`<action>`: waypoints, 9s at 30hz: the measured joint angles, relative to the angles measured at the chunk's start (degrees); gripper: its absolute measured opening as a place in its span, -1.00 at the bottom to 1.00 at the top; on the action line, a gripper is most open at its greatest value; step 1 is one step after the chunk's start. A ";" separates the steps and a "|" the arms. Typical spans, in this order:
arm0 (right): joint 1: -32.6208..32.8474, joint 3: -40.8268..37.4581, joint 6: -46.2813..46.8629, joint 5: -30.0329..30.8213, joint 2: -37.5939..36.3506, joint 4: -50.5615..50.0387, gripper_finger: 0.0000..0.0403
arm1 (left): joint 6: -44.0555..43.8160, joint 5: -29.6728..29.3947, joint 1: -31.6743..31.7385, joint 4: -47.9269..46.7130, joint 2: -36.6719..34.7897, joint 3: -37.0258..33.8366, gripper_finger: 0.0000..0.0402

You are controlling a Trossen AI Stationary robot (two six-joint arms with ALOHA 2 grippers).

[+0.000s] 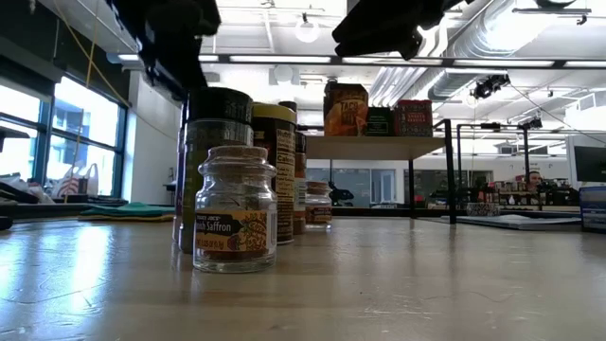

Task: Shelf spices
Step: Put the gold seasoning bottle on the shelf, then put the black seasoning bottle on the shelf

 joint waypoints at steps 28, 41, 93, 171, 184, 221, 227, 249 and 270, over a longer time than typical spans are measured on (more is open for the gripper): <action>0.00 -0.24 1.03 -0.01 0.00 -0.42 -0.31 | 10.65 -2.40 -1.43 24.73 8.46 -7.15 0.59; 0.00 -0.24 1.64 -0.02 0.02 -0.42 -0.31 | 11.07 -6.56 -0.68 23.16 8.39 -7.15 0.59; 4.57 -0.26 1.44 3.45 0.01 -0.59 -0.31 | 11.82 -4.76 2.14 -4.86 7.31 19.55 0.33; 4.87 -0.26 2.10 3.67 0.02 -1.46 -0.31 | 34.72 8.98 39.20 0.60 12.11 25.05 0.45; 4.87 -0.26 2.10 3.58 0.01 -1.49 -0.31 | 34.72 10.40 40.86 0.59 11.96 24.98 0.58; 4.87 -0.26 4.17 2.80 0.02 -1.25 -0.31 | 11.34 -7.04 -5.55 -9.63 0.17 19.35 0.58; 4.87 -0.26 4.57 2.62 0.02 -1.25 -0.31 | -1.81 -9.03 -16.86 -6.87 1.31 10.32 0.58; 4.72 -0.26 4.26 2.89 0.02 -0.83 -0.31 | -13.31 -22.80 -27.62 38.52 17.03 -7.35 0.58; 4.72 -0.26 4.22 2.84 0.02 -0.85 -0.31 | -19.49 -22.56 -25.95 29.77 17.99 -7.19 0.43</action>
